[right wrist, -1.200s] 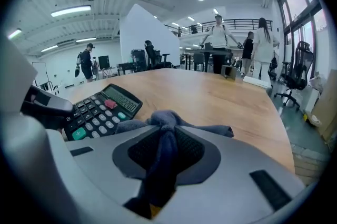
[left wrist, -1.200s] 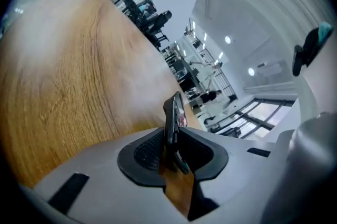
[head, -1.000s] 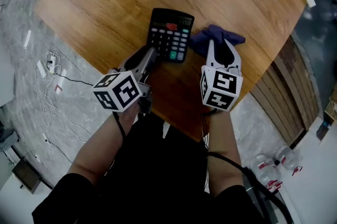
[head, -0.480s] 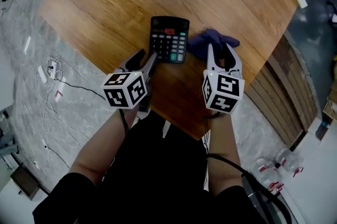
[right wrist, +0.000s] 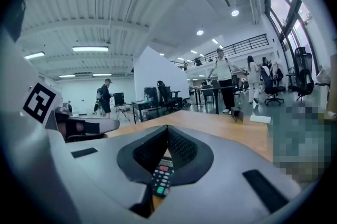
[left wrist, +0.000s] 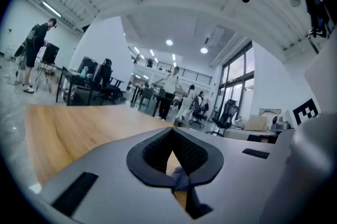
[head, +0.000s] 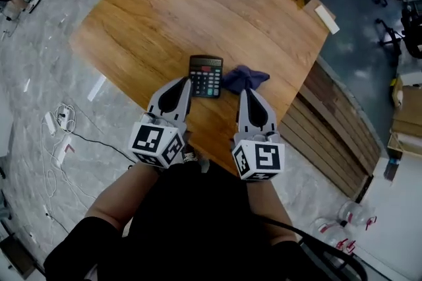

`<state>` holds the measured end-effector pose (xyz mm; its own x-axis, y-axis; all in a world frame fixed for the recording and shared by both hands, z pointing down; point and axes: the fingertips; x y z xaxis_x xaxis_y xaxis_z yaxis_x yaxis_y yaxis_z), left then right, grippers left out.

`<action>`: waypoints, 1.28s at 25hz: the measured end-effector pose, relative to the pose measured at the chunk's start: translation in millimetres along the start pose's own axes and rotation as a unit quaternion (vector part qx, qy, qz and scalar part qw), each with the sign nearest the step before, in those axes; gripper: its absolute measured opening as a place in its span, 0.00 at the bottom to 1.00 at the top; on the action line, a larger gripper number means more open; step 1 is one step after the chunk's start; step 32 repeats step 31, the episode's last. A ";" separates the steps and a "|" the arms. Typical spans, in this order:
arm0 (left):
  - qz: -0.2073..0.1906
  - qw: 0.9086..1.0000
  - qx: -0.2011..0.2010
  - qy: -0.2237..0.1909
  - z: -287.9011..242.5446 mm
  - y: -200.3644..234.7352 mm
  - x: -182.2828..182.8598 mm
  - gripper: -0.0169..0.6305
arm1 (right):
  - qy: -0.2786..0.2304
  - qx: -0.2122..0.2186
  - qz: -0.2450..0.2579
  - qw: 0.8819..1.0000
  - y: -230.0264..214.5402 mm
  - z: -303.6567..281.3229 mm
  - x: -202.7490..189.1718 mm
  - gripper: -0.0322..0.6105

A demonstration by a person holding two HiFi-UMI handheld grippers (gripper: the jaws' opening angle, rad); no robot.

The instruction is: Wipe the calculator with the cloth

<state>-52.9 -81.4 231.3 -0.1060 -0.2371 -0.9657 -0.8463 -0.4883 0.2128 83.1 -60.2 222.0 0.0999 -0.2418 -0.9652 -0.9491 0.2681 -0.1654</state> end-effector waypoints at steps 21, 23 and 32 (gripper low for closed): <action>-0.092 0.992 0.006 -0.091 82.2 -142.5 81.4 0.04 | -0.097 0.111 0.082 0.986 55.6 136.8 95.6 0.07; -0.109 0.990 0.013 -0.090 80.6 -153.5 78.9 0.04 | -0.096 0.114 0.080 0.986 46.1 140.8 95.7 0.07; -0.112 0.990 0.018 -0.086 77.7 -192.5 77.9 0.04 | -0.098 0.135 0.086 0.982 27.5 157.8 100.9 0.07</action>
Point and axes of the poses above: the fingertips, and each gripper's own axes: z backward along the fingers, y to its left, x out of its top, and after that the axes turned 5 degrees about -z, right-handed
